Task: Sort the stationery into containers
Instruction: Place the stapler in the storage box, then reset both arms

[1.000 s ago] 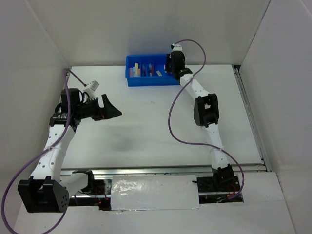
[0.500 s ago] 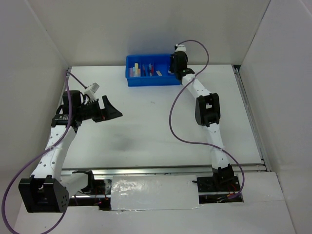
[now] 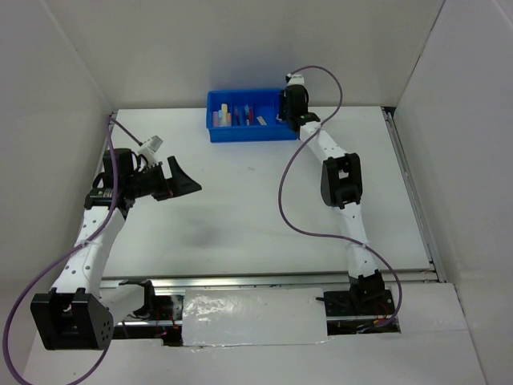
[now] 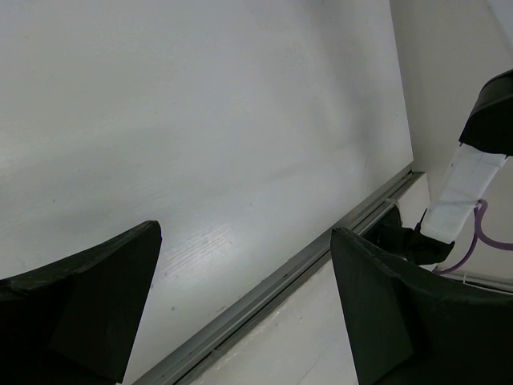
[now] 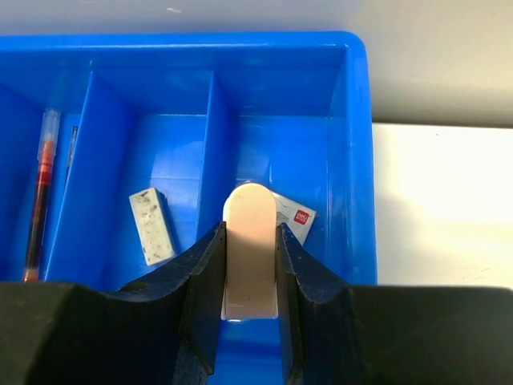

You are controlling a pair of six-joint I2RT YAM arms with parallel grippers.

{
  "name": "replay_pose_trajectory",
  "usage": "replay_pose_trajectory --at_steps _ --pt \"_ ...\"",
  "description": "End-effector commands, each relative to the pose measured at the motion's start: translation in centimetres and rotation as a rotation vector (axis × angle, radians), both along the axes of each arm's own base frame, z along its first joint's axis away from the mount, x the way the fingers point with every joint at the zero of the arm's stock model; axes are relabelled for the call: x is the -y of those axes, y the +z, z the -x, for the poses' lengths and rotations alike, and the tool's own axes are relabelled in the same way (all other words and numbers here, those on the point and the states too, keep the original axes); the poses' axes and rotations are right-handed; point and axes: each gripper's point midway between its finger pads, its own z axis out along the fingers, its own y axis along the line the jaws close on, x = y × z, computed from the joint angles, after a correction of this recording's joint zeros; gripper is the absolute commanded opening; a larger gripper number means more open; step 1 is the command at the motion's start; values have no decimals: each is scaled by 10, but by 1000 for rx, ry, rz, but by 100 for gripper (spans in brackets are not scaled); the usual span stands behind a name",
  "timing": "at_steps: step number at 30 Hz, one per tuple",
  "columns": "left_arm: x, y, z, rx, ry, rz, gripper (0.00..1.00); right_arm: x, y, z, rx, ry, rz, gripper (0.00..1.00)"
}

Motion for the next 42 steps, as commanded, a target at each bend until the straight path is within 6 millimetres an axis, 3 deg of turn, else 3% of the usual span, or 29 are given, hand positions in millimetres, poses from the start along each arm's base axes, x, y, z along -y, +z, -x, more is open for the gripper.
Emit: replay_pose_trajectory --at_steps 1,11,18,20,21,23,24,26,27,29,31,32,33,34,35,36,37,38,39,40,41,42 --pt "4 9 2 40 -20 14 99 4 36 -1 52 14 -3 15" --pt "3 7 3 36 -13 14 99 3 36 2 46 22 3 38" --pt "1 6 3 44 -1 4 99 -2 44 6 45 51 1 65" --pt "-2 8 2 51 13 -1 99 -11 70 11 76 94 -19 71" --pt "-3 11 1 57 18 -4 99 -14 98 15 113 109 -34 71" --pt "-7 12 -2 72 37 -32 99 -23 137 25 162 169 -63 72" --pt "-8 18 -5 94 43 -45 99 -27 179 40 214 200 -86 73" --pt "-14 22 -10 131 47 -92 99 -28 219 59 266 225 -99 76" --pt "-21 27 -18 156 81 -132 99 -30 264 83 323 254 -110 78" --pt "-31 26 -26 179 103 -198 99 -29 278 107 314 273 -103 84" --pt "-43 31 -37 212 131 -275 99 -13 292 139 264 242 -122 88" --pt "-47 28 -41 201 136 -302 99 2 304 162 239 223 -131 95" --pt "-55 25 -45 198 159 -344 99 18 276 169 161 197 -127 98" --pt "-61 23 -48 203 169 -382 99 30 266 180 131 176 -131 100" --pt "-65 17 -50 191 175 -408 99 46 291 208 183 161 -135 100" --pt "-74 14 -54 188 203 -445 99 59 234 220 70 135 -103 100" --pt "-77 10 -55 189 206 -472 99 77 219 232 51 103 -80 100" --pt "-81 2 -54 179 213 -490 99 91 233 259 95 86 -81 100" --pt "-87 -2 -57 181 233 -514 99 102 175 275 -25 64 -66 100" --pt "-88 -5 -57 178 237 -524 99 118 159 289 -54 41 -65 100" --pt "-90 -17 -54 156 238 -531 99 128 115 311 -141 28 -59 100" --pt "-91 -20 -55 160 241 -535 99 135 121 328 -108 27 -47 100"
